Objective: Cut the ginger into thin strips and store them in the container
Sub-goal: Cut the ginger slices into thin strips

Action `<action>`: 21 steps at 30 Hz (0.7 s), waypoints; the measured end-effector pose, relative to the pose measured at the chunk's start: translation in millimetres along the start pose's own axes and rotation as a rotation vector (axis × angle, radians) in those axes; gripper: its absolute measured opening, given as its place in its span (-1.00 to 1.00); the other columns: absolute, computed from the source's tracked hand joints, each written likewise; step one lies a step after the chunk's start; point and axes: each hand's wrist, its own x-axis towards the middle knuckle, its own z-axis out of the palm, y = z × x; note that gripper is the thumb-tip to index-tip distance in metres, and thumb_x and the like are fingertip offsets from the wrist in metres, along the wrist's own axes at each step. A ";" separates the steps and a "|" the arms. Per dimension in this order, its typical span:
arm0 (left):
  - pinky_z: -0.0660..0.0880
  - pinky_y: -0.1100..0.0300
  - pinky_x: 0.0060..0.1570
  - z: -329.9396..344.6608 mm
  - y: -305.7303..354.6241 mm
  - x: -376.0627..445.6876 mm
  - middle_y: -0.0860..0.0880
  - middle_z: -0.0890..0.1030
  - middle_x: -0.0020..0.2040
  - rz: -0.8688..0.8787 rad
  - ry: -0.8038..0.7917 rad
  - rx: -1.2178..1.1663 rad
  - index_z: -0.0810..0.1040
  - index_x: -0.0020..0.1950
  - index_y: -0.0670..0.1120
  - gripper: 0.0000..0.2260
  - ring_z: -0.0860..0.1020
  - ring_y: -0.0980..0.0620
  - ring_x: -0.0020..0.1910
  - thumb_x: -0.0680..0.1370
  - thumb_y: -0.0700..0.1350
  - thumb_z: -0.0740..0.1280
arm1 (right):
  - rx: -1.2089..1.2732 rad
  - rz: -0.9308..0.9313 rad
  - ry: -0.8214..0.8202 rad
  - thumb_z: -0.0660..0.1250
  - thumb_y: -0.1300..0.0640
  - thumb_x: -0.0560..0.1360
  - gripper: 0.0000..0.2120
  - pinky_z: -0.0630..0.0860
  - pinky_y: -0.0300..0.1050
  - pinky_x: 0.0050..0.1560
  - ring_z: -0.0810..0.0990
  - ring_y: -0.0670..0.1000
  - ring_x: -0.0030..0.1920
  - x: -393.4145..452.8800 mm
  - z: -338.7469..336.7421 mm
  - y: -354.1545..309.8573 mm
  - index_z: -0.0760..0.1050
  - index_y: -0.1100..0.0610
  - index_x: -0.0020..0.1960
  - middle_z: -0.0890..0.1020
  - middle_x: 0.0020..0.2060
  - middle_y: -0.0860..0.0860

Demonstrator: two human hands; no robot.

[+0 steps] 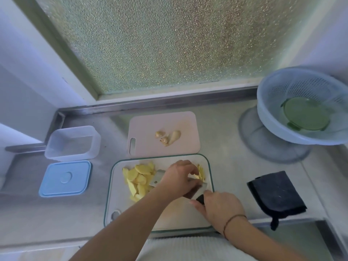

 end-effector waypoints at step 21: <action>0.46 0.25 0.22 -24.6 -1.8 -7.4 0.02 0.63 0.24 -0.019 -0.035 -0.149 0.62 0.26 -0.09 -0.78 0.57 0.01 0.21 0.64 -0.14 0.30 | 0.057 0.026 -0.049 -0.72 -0.44 0.03 0.12 0.39 -0.12 -0.25 0.64 -0.01 -0.12 6.0 -2.2 6.2 0.41 -0.02 0.04 0.64 -0.09 -0.05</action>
